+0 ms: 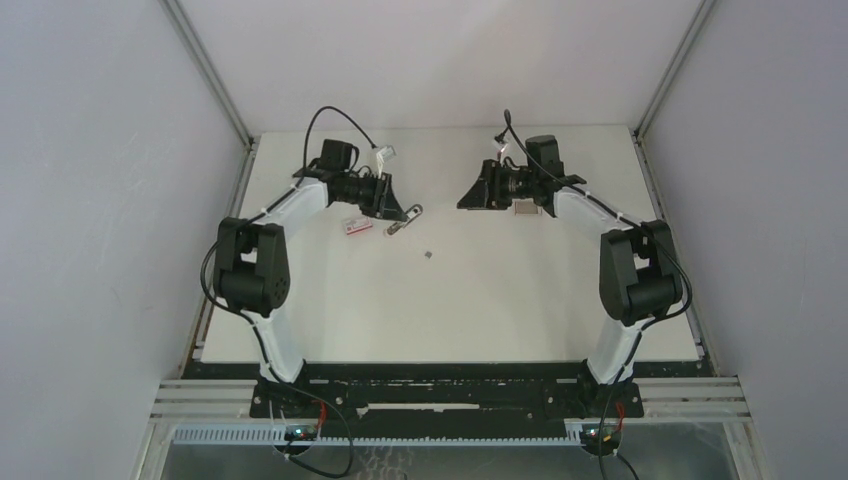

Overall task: Unload the staples from the stapler
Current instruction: Unload the staple at the center of the board.

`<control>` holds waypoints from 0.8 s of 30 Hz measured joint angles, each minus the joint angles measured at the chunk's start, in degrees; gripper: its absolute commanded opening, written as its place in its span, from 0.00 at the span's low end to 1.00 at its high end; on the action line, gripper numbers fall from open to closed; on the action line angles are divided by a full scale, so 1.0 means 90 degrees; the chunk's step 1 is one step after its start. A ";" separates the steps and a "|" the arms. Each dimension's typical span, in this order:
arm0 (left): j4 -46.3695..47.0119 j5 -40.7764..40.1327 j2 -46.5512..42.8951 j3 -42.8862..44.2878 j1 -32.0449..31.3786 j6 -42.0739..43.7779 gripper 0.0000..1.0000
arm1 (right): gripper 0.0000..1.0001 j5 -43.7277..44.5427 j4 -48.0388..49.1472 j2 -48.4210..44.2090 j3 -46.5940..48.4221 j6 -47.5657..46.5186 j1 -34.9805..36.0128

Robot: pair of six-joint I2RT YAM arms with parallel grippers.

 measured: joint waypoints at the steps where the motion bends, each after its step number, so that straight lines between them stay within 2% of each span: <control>1: 0.0002 -0.0289 0.0000 0.0046 0.0027 0.0002 0.28 | 0.50 0.0056 -0.0029 0.0000 0.0005 -0.0005 -0.0034; 6: 0.0036 -0.1724 -0.0002 0.0243 0.0015 0.0017 0.28 | 0.50 0.0291 -0.0180 0.0000 0.0056 -0.0046 -0.0138; 10: 0.0151 -0.3223 -0.0007 0.0248 -0.0214 0.0206 0.27 | 0.50 0.0427 -0.0228 0.0000 0.0066 -0.0083 -0.0138; 15: 0.0534 -0.4983 -0.0056 0.0126 -0.0896 0.0593 0.27 | 0.50 0.0532 -0.0267 0.0000 0.0068 -0.0114 -0.0141; 24: 0.1224 -0.7305 -0.0058 -0.0279 -0.2256 0.1307 0.26 | 0.50 0.0573 -0.0325 0.0000 0.0068 -0.0117 -0.0248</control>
